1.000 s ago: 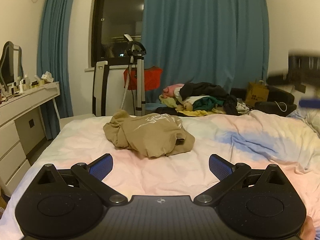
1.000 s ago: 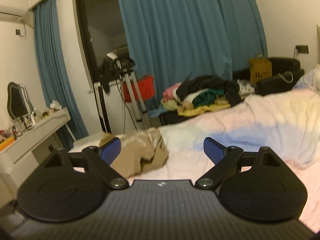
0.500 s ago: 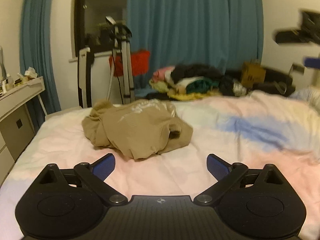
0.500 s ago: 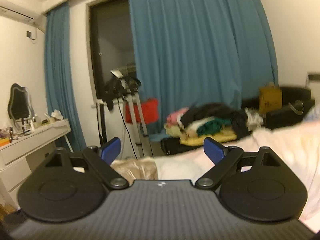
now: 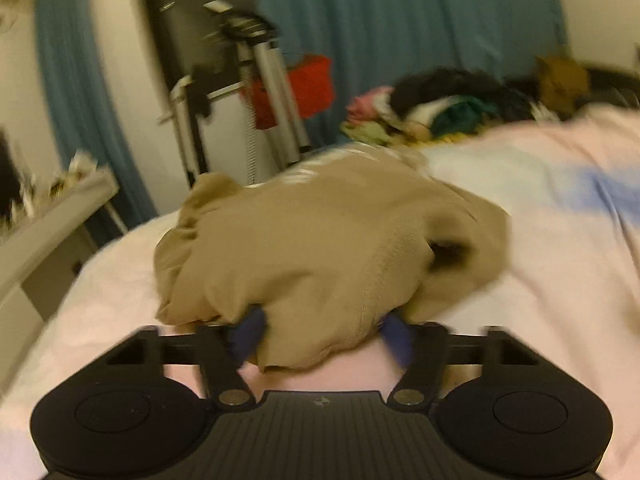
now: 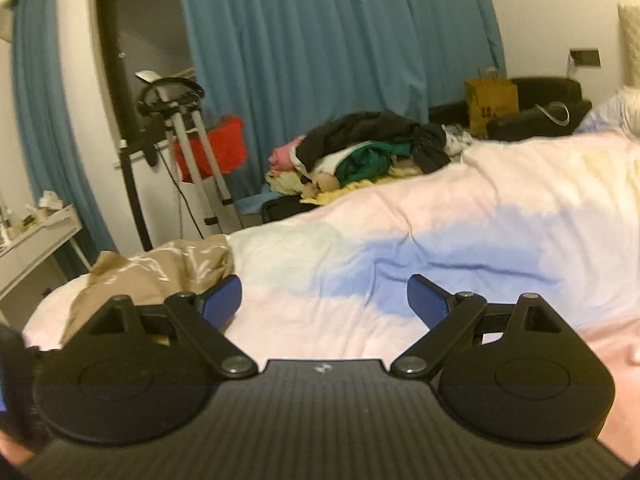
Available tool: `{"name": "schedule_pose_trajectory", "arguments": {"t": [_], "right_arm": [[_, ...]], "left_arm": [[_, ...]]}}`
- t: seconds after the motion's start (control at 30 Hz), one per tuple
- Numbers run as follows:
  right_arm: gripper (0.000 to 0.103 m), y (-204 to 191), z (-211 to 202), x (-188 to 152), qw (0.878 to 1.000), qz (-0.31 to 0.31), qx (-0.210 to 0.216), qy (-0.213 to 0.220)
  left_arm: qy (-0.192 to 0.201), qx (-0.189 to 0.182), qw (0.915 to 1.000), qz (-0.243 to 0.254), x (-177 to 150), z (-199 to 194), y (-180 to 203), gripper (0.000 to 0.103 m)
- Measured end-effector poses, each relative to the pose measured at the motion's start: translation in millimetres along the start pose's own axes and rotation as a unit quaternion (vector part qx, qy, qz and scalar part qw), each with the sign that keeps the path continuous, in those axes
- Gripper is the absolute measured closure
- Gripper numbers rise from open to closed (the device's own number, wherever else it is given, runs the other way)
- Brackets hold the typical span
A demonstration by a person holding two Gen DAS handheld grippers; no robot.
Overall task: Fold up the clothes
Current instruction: 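Grasp the beige T-shirt with the left gripper and lift it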
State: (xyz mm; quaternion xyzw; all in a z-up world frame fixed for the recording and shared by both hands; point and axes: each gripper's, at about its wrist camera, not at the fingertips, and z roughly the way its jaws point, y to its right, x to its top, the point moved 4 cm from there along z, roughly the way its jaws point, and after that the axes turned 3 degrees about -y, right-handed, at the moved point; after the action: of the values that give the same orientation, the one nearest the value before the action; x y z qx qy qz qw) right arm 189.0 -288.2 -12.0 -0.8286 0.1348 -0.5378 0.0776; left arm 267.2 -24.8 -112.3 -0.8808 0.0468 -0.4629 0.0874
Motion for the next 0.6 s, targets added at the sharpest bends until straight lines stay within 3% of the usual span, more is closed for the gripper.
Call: {"name": "schedule_pose_trajectory", "arguments": {"t": [0.07,0.17,0.33,0.47,0.6], "right_arm": [[0.012,-5,13,-4,1.0,0.006,0.005,-0.004],[0.012,-18,24,-10,1.0,0.002,0.013,-0.009],[0.012,-41,15,-12,0.999,-0.022,0.04,0.014],[0.012,-62,-14,-11,0.994,-0.062,0.064,0.06],[0.012,-79,-52,-12,0.989,-0.087,0.084,0.081]], "left_arm": [[0.011,-0.013,0.9987,-0.047,6,-4,-18,0.082],[0.061,-0.022,0.9957,-0.066,14,-32,-35,0.09],[0.11,-0.064,0.9856,-0.111,19,-105,-61,0.092],[0.163,-0.085,0.9774,-0.104,19,-168,-68,0.092],[0.227,-0.124,0.9612,-0.096,19,-237,-68,0.092]]}}
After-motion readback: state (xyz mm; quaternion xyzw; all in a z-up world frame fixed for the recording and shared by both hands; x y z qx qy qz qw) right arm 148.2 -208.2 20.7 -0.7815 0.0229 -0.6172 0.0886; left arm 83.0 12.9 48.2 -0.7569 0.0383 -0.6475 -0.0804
